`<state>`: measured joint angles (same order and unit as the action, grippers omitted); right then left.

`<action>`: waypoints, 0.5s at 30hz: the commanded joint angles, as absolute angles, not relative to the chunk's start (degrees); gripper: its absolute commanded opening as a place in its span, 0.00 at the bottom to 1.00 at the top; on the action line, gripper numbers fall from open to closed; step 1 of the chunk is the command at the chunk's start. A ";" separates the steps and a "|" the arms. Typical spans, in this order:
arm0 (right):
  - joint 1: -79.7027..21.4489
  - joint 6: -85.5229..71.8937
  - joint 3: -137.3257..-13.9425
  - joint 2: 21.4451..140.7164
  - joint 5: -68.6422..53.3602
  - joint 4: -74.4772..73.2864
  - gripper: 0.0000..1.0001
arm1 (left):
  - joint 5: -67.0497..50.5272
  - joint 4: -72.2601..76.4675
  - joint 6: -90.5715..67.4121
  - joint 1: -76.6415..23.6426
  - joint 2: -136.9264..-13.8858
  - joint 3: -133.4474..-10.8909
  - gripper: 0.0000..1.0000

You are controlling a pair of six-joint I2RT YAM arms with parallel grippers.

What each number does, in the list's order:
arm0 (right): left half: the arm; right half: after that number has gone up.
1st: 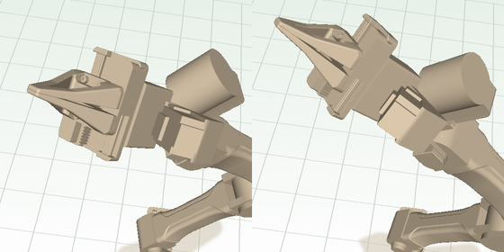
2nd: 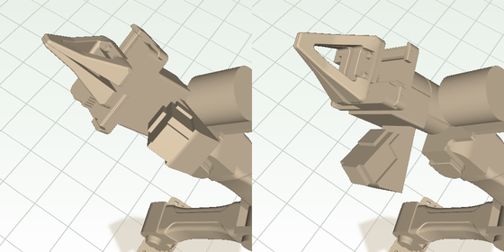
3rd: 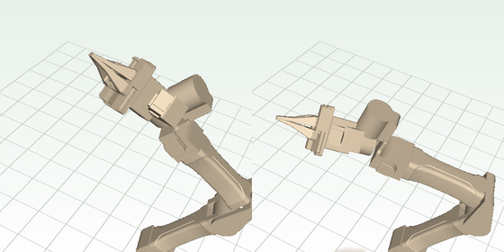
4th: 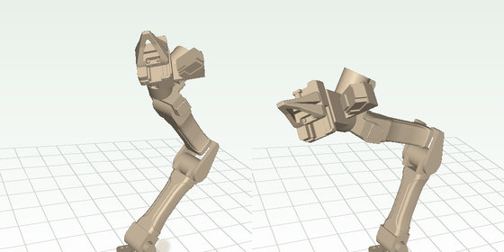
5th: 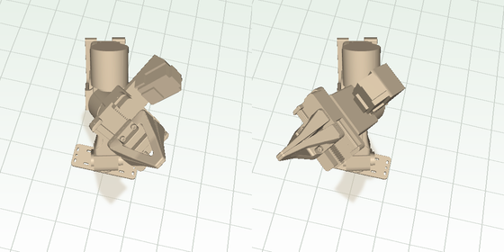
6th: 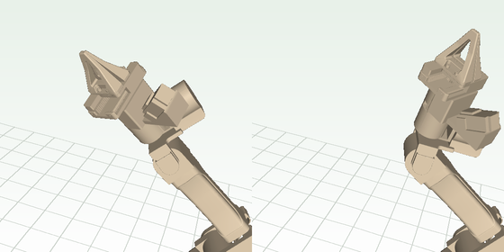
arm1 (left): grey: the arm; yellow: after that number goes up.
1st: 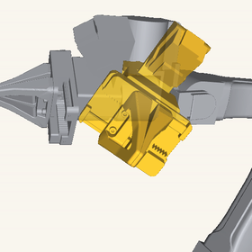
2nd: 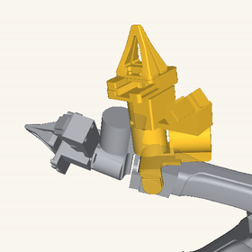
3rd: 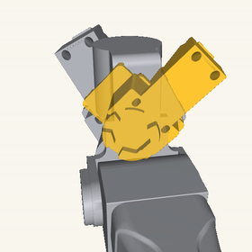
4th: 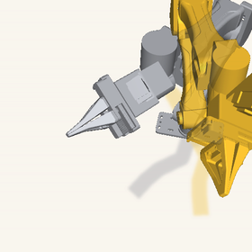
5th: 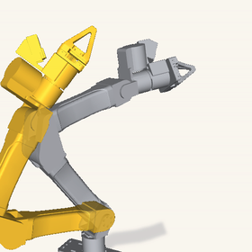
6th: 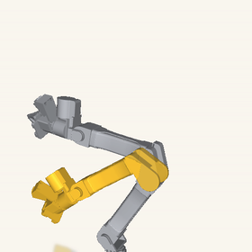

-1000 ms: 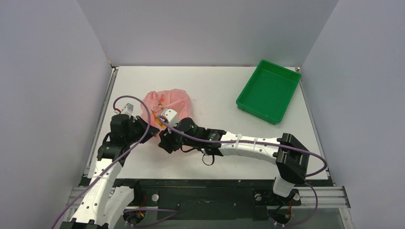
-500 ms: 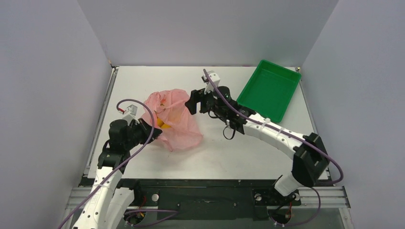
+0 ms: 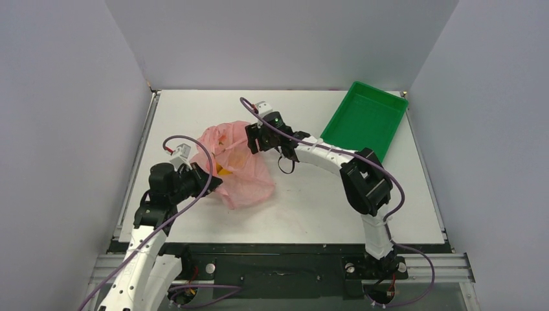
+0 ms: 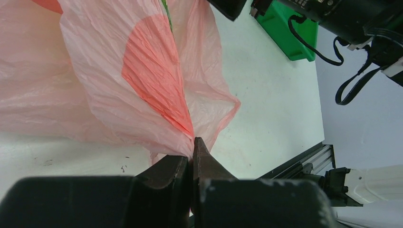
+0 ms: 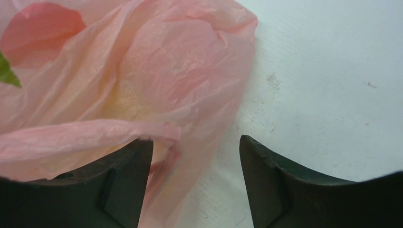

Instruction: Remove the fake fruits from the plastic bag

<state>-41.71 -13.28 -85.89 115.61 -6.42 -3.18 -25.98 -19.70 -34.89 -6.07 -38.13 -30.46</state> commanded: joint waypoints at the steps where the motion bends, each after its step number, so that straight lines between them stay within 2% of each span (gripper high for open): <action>1: -42.32 -12.93 -94.72 118.32 5.34 -5.02 0.53 | -27.81 -17.23 -33.58 -6.20 -39.47 -32.87 0.00; 2: -42.24 -14.24 -95.66 118.66 9.33 -5.89 0.26 | -27.45 -18.17 -33.62 -6.16 -39.73 -33.27 0.00; 4: -41.74 -15.71 -97.22 118.42 13.83 -7.64 0.01 | -25.55 -21.34 -33.17 -6.08 -40.98 -35.63 0.00; 10: -37.18 -15.72 -99.03 113.10 17.16 -9.05 0.00 | -22.64 -27.95 -30.60 -6.10 -41.86 -38.80 0.00; 15: -33.95 -14.52 -101.83 114.48 22.93 -12.04 0.00 | -17.73 -29.30 -31.32 -6.18 -38.42 -38.63 0.00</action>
<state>-36.29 -15.14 -97.71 117.38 15.09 -10.17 -22.50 -27.16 -32.29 -6.07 -41.15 -36.32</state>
